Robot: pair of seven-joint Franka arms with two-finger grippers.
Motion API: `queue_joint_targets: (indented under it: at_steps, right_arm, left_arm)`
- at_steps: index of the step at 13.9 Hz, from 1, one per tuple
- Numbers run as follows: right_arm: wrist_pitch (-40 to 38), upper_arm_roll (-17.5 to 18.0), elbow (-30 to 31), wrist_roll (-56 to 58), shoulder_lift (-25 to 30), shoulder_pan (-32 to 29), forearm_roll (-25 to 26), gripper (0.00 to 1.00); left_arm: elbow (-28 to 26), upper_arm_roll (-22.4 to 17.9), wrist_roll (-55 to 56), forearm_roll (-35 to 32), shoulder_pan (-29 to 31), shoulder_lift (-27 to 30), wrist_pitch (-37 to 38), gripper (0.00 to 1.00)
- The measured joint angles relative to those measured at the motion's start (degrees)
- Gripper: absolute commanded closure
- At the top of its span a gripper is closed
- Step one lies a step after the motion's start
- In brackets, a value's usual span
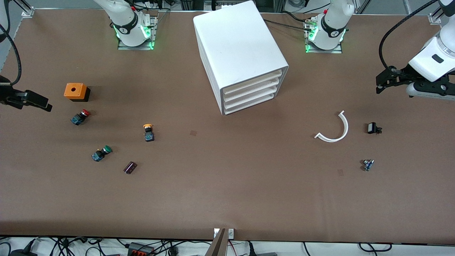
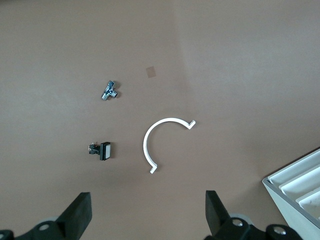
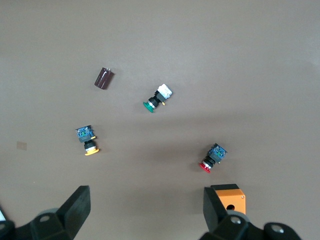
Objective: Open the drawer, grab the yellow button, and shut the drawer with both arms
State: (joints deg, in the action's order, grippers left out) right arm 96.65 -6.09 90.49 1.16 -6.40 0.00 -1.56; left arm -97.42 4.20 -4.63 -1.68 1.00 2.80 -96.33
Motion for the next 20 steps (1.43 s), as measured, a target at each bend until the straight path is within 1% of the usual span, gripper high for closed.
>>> queue_joint_targets:
  at_steps: [5,11,14,20]
  right_arm:
    - [1.0,0.5,1.1,0.0,0.9,0.5,3.2,0.0]
    - [1.0,0.6,1.7,0.0,0.9,0.6,3.2,0.0]
    - [1.0,0.7,1.8,0.0,0.9,0.6,2.5,0.0]
    - [1.1,0.7,2.1,0.0,0.8,0.7,1.6,0.0]
  left_arm:
    - [0.2,0.0,0.0,0.0,0.0,0.0,0.2,0.0]
    - [0.2,0.1,0.0,0.0,-0.3,0.0,0.2,0.0]
    - [0.3,1.0,0.0,0.1,-0.8,0.0,0.2,0.0]
    - [0.3,1.1,0.0,0.1,-1.0,0.0,0.2,0.0]
